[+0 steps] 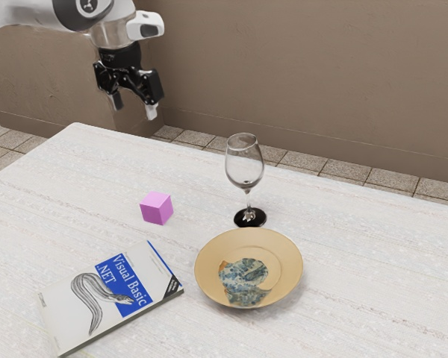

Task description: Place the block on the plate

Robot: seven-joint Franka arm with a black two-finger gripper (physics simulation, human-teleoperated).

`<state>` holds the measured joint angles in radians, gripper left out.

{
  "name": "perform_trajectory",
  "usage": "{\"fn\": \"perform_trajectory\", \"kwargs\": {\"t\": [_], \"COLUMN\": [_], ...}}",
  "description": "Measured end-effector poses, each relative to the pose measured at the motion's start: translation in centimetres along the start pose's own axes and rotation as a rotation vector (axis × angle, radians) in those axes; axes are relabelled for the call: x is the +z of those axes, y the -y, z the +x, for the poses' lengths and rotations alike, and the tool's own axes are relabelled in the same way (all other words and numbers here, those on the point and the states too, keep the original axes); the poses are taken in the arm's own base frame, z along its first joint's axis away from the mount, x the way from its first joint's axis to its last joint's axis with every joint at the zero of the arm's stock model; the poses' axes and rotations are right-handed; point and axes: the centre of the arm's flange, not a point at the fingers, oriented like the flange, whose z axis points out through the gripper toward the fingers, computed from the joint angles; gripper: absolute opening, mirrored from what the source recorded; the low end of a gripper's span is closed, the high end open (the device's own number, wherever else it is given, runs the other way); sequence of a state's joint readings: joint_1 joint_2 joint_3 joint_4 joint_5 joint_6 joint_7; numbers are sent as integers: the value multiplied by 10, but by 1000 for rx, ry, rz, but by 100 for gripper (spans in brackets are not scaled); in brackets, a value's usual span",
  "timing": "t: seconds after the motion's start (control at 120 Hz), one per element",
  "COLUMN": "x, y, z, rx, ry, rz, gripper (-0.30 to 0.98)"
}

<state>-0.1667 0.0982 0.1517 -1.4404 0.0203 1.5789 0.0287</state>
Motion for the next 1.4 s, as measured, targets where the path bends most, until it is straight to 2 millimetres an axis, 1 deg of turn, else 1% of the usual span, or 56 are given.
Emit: {"fn": "perform_trajectory", "kwargs": {"t": [0.067, 0.108, 0.183, 0.242, 0.283, 0.333, 0.433, 0.475, 0.525, 0.575, 0.633, 0.742, 0.775, 0.85, 0.933, 1.108, 1.275, 1.4], "x": [0, 2, 12, 34, 49, 72, 134, 158, 186, 213, 246, 300, 313, 330, 337, 362, 379, 381], "y": [-24, -33, -33, -28, -16, 11, 75, 93, 110, 121, 129, 131, 130, 125, 122, 119, 119, 117], "z": [3, 4, 9, 19, 26, 36, 55, 60, 66, 75, 87, 110, 114, 118, 119, 109, 106, 108], "rx": [57, 81, 95, 93, 80, 43, -32, -48, -60, -66, -64, -55, -60, -81, -117, -183, -225, -241], "ry": [-8, -7, 4, 36, 51, 71, 113, 123, 133, 135, 137, 125, 123, 119, 114, 154, 174, 172], "rz": [7, 8, 13, 24, 31, 37, 23, 13, -1, -10, -18, -36, -44, -64, -81, -84, -71, -58], "gripper": [68, 68, 68, 68, 68, 68, 69, 69, 69, 69, 69, 69, 69, 69, 69, 69, 69, 67]}}
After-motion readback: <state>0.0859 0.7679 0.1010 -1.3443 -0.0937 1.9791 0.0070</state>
